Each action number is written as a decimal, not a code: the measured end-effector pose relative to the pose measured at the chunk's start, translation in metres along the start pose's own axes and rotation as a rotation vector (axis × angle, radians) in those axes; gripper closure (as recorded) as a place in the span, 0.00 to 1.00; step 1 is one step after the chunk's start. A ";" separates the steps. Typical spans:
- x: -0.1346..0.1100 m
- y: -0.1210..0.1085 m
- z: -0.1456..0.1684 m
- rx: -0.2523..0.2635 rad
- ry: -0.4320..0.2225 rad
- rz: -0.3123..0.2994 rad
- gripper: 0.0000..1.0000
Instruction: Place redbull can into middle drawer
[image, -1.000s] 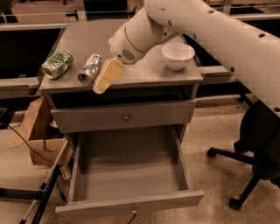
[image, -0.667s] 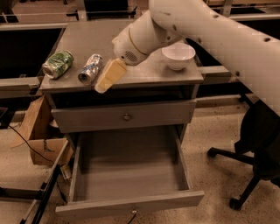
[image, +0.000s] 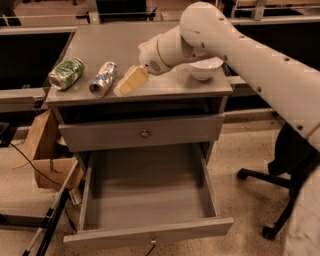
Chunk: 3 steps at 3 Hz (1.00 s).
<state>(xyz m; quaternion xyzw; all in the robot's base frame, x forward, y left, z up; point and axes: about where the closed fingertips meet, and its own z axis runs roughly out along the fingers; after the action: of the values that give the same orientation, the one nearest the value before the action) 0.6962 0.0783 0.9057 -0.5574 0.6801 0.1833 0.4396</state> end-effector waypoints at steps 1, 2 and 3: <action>0.009 -0.030 0.023 0.015 -0.030 0.024 0.00; 0.010 -0.049 0.041 0.012 -0.050 0.029 0.00; 0.003 -0.049 0.066 -0.040 -0.085 0.041 0.00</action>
Offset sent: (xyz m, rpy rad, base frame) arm 0.0954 0.0120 -0.0212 0.0836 -0.0105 -0.0156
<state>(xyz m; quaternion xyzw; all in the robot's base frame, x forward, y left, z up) 0.7670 0.1101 0.8790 -0.5437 0.6683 0.2291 0.4531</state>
